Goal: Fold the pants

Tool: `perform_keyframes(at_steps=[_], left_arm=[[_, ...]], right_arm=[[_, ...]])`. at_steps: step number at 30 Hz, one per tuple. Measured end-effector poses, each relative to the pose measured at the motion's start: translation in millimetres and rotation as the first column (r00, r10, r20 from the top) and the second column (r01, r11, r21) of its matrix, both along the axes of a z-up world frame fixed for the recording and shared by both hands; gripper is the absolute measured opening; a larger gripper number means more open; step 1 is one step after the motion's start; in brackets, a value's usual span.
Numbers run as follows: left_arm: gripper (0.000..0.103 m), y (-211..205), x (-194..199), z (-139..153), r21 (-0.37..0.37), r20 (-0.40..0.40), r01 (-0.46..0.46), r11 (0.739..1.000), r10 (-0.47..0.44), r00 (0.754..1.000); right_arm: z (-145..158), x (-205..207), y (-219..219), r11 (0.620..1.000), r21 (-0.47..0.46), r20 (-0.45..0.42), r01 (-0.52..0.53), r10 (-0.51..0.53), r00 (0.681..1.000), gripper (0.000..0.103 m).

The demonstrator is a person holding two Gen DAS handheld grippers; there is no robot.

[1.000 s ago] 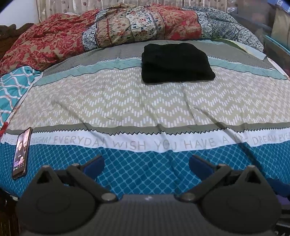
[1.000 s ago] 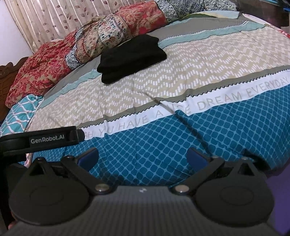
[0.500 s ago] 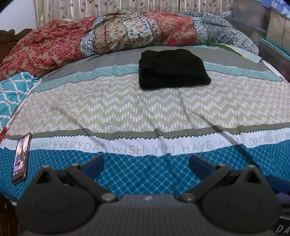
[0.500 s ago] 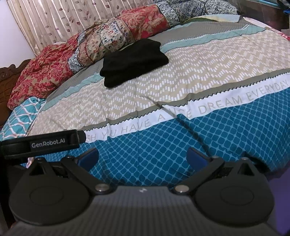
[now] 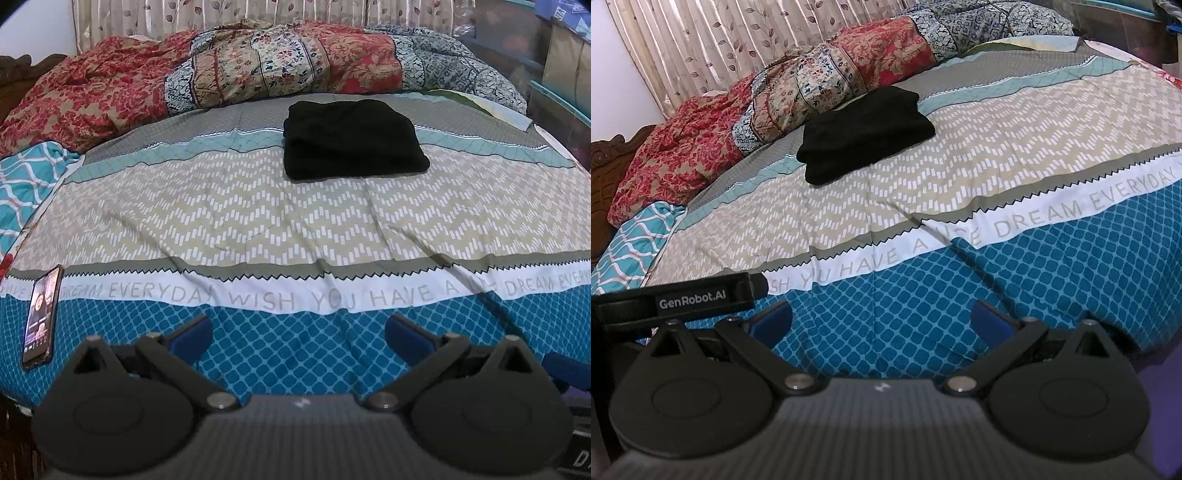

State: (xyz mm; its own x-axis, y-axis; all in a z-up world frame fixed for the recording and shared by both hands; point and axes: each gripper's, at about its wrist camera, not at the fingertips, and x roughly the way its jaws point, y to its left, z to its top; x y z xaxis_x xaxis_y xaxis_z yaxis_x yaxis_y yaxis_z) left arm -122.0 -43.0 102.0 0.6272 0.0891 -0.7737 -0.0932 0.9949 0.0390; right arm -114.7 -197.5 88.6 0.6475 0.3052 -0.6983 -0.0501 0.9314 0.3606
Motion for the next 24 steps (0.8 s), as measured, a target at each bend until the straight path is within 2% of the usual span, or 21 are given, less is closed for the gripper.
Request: perform_keyframes(at_steps=[7, 24], left_arm=[[0.103, 3.2, 2.0, -2.4, -0.013, -0.025, -0.012, 1.000, 0.012, 1.000], [0.103, 1.5, 2.0, -1.0, 0.010, -0.007, -0.009, 1.000, 0.009, 1.000]], right_arm=[[-1.3, 1.0, -0.8, 1.000, 0.003, -0.010, 0.000, 0.000, 1.000, 0.103], [-2.5, 2.1, 0.3, 1.000, 0.002, -0.013, -0.005, 0.005, 1.000, 0.103]])
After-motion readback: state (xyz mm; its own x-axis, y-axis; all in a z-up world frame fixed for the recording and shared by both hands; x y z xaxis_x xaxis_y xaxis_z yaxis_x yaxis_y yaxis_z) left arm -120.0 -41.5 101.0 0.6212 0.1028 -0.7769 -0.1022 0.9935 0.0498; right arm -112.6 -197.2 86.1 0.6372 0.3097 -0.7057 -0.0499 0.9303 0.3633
